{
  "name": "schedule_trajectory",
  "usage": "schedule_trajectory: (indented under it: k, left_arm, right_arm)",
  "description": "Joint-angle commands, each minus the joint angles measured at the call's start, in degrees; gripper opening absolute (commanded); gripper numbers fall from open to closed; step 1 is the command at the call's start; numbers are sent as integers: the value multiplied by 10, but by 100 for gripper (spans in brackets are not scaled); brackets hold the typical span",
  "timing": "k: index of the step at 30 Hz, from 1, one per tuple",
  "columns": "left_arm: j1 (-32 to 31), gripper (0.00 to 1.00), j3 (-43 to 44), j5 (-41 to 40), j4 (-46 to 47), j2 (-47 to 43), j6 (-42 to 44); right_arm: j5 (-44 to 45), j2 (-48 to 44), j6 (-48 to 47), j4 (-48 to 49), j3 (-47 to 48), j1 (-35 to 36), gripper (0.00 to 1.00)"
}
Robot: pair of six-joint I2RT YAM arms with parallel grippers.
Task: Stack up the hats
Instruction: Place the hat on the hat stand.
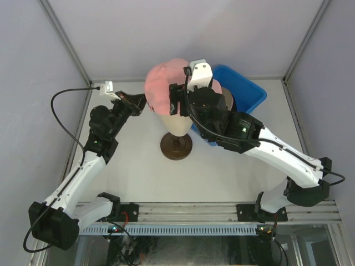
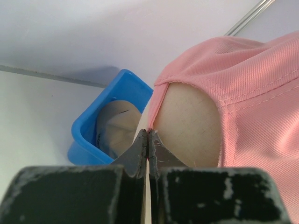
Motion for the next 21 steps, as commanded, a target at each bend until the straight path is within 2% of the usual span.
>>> schedule_trajectory:
  k: [1, 9, 21]
  left_arm:
    - [2, 0, 35, -7, -20, -5, 17]
    - [2, 0, 39, -9, -34, -6, 25]
    - [2, 0, 40, -9, -47, -8, 30]
  right_arm:
    - [12, -62, 19, 43, -43, -5, 69]
    - [-18, -195, 64, 119, -207, -66, 71]
    - [-220, -312, 161, 182, -363, -238, 71]
